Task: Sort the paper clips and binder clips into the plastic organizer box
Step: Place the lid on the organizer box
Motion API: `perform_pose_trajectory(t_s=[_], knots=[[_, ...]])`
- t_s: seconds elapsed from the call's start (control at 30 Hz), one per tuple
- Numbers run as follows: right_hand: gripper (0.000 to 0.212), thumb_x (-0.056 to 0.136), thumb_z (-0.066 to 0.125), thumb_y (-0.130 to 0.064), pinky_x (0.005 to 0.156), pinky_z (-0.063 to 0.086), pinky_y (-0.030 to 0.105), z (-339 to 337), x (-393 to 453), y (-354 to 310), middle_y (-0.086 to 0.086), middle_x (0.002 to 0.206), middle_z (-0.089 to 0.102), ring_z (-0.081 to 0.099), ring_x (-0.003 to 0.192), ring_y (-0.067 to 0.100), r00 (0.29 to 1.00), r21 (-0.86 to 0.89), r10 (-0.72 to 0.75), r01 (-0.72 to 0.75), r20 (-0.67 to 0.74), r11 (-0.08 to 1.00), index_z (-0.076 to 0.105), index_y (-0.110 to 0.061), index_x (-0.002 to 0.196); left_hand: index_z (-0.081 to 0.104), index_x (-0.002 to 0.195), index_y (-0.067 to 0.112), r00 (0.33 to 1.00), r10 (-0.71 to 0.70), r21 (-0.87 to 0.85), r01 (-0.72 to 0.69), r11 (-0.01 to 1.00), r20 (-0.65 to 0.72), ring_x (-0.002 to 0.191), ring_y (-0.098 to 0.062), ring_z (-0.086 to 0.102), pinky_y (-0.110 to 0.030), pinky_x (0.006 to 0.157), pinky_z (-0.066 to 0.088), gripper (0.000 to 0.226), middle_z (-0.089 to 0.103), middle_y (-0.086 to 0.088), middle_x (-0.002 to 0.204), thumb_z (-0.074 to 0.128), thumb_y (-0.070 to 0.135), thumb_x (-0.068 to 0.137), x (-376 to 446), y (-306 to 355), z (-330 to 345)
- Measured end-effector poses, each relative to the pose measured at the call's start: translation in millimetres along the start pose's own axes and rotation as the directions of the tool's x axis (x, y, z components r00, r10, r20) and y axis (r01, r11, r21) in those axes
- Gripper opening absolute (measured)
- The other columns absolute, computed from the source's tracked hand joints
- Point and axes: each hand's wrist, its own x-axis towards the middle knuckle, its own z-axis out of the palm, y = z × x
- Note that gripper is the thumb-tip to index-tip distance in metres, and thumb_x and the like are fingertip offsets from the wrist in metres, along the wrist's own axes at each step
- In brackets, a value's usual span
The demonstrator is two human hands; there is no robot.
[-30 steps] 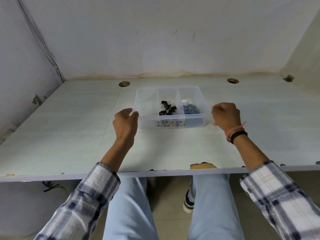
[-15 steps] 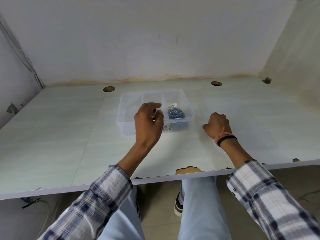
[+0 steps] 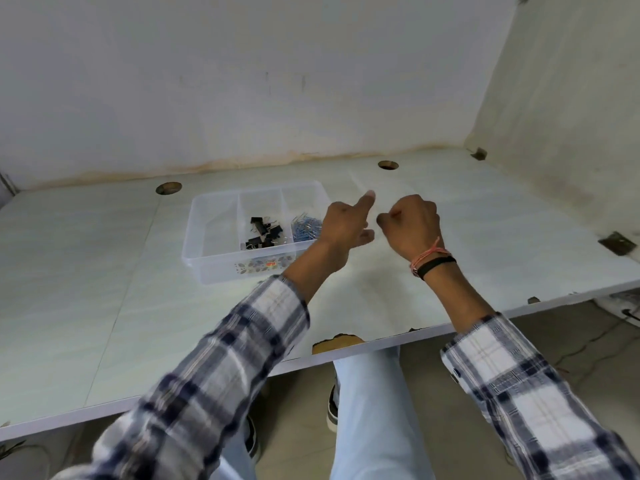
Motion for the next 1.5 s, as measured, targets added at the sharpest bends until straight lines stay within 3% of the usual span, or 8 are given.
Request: perform_pose_trajectory(t_s=[0.23,0.47,0.6,0.73,1.0,1.2,1.37,1.5], knots=[[0.02,0.087,0.067,-0.014,0.064,0.054,0.036,-3,-14,-2,0.015,0.071,0.068,0.062,0.065,0.027,0.986,0.053,-0.164,0.163,0.015,0.985,0.07,0.0,0.074,0.063,0.11,-0.017,0.995,-0.004,-0.14,-0.01,0.99,-0.102,0.089,-0.044,0.073,-0.04,0.066,0.063,0.023,0.068,-0.036,0.115,0.064,-0.002,0.092,30,16,5],[0.031,0.085,0.074,-0.038,0.061,0.052,0.034,-52,12,-20,0.016,0.081,0.072,0.064,0.066,0.021,0.992,0.706,0.123,-0.087,-0.001,0.703,0.073,-0.007,0.086,0.067,0.107,-0.002,0.875,0.473,-0.116,-0.483,0.868,-0.103,0.091,-0.035,0.076,-0.045,0.081,0.064,0.013,0.073,-0.027,0.108,0.056,-0.003,0.098,6,57,-25],[0.048,0.092,0.062,-0.048,0.07,0.059,0.036,-83,32,-54,0.015,0.106,0.074,0.074,0.086,0.028,0.984,0.886,0.116,-0.175,0.139,0.428,0.068,-0.003,0.109,0.068,0.11,0.003,0.607,0.776,0.207,-0.748,0.631,-0.173,0.084,-0.03,0.077,-0.047,0.079,0.064,0.019,0.076,-0.017,0.096,0.059,0.016,0.101,0,83,-40],[0.067,0.091,0.055,-0.059,0.077,0.06,0.04,-88,45,-81,0.017,0.117,0.072,0.073,0.101,0.034,0.955,0.929,-0.041,-0.277,0.295,0.244,0.061,-0.002,0.125,0.069,0.115,0.0,0.294,0.955,0.709,-0.678,0.194,0.02,0.065,-0.021,0.062,-0.024,0.062,0.052,0.025,0.073,-0.013,0.083,0.051,0.015,0.104,-7,87,-62],[0.005,0.087,0.062,0.001,0.069,0.06,0.043,-27,47,-103,0.013,0.076,0.068,0.073,0.077,0.031,0.956,0.919,0.039,-0.29,0.29,0.268,0.064,0.0,0.083,0.07,0.125,0.0,0.383,0.867,0.912,-0.373,-0.171,0.319,0.11,-0.036,0.072,-0.046,0.083,0.063,0.042,0.072,-0.019,0.125,0.073,-0.006,0.083,-11,33,-117],[0.027,0.09,0.05,0.006,0.082,0.06,0.045,12,46,-68,0.018,0.09,0.072,0.073,0.089,0.033,0.883,0.877,-0.033,-0.458,0.467,0.147,0.07,-0.001,0.074,0.062,0.137,0.007,0.593,0.805,0.929,-0.289,0.233,-0.017,0.141,-0.028,0.047,-0.049,0.119,0.034,0.065,0.06,-0.013,0.145,0.046,0.058,0.101,-34,18,-170],[0.025,0.095,0.048,0.003,0.07,0.062,0.035,29,44,-54,0.017,0.086,0.077,0.076,0.084,0.028,0.825,0.83,-0.102,-0.545,0.557,0.124,0.072,0.003,0.088,0.071,0.09,0.007,0.753,0.367,0.409,-0.142,0.901,-0.546,0.082,-0.025,0.059,-0.035,0.08,0.044,0.036,0.066,-0.015,0.087,0.065,0.042,0.082,-28,20,-226],[0.019,0.092,0.066,-0.016,0.057,0.05,0.028,53,54,-46,0.009,0.069,0.072,0.069,0.063,0.02,0.894,0.711,0.026,-0.373,0.447,0.597,0.067,-0.002,0.079,0.071,0.077,-0.007,0.756,0.185,0.2,-0.074,0.977,-0.628,0.069,-0.022,0.046,-0.033,0.069,0.036,0.029,0.055,-0.009,0.07,0.079,0.021,0.079,-33,19,-247]])
